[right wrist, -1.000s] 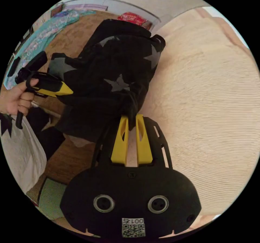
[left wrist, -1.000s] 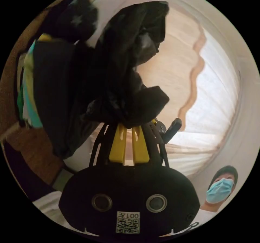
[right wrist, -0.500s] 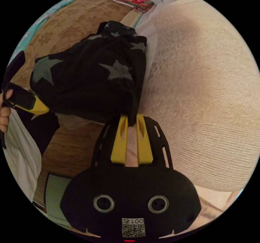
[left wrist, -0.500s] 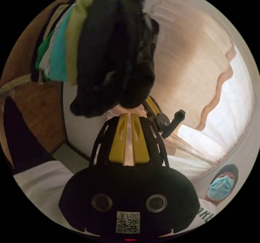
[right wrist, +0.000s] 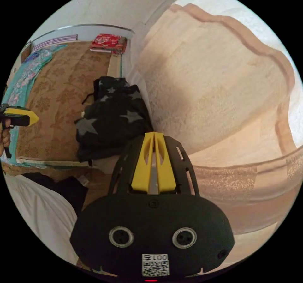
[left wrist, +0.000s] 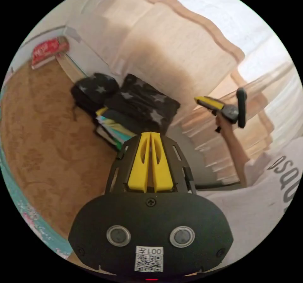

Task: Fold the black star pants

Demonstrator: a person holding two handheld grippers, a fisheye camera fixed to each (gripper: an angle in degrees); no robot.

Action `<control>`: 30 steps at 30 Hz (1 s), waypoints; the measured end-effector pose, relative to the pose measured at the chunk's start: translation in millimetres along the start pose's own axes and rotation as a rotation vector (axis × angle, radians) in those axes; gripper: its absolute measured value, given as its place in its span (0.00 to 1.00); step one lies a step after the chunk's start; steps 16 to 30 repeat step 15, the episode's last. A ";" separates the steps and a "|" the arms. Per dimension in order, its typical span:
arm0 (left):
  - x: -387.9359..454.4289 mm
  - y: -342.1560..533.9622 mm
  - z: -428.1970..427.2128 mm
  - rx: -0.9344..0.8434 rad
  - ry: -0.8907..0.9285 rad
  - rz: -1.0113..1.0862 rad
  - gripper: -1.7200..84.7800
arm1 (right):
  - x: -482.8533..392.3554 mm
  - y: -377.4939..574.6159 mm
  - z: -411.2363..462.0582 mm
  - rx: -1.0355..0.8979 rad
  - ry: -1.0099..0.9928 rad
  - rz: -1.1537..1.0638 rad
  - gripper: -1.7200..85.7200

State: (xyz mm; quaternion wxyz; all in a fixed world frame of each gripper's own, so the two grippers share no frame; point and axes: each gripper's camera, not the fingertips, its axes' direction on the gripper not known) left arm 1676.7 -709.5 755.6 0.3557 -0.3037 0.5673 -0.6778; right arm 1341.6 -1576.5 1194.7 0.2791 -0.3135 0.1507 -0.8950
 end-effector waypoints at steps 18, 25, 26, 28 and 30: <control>-74.5 369.9 -162.2 0.040 -0.767 -0.133 0.01 | -351.8 -112.0 -163.9 0.310 -0.514 -0.427 0.02; -74.5 369.9 -162.2 0.040 -0.767 -0.133 0.01 | -351.8 -112.0 -163.9 0.310 -0.514 -0.427 0.02; -74.5 369.9 -162.2 0.040 -0.767 -0.133 0.01 | -351.8 -112.0 -163.9 0.310 -0.514 -0.427 0.02; -74.5 369.9 -162.2 0.040 -0.767 -0.133 0.01 | -351.8 -112.0 -163.9 0.310 -0.514 -0.427 0.02; -74.5 369.9 -162.2 0.040 -0.767 -0.133 0.01 | -351.8 -112.0 -163.9 0.310 -0.514 -0.427 0.02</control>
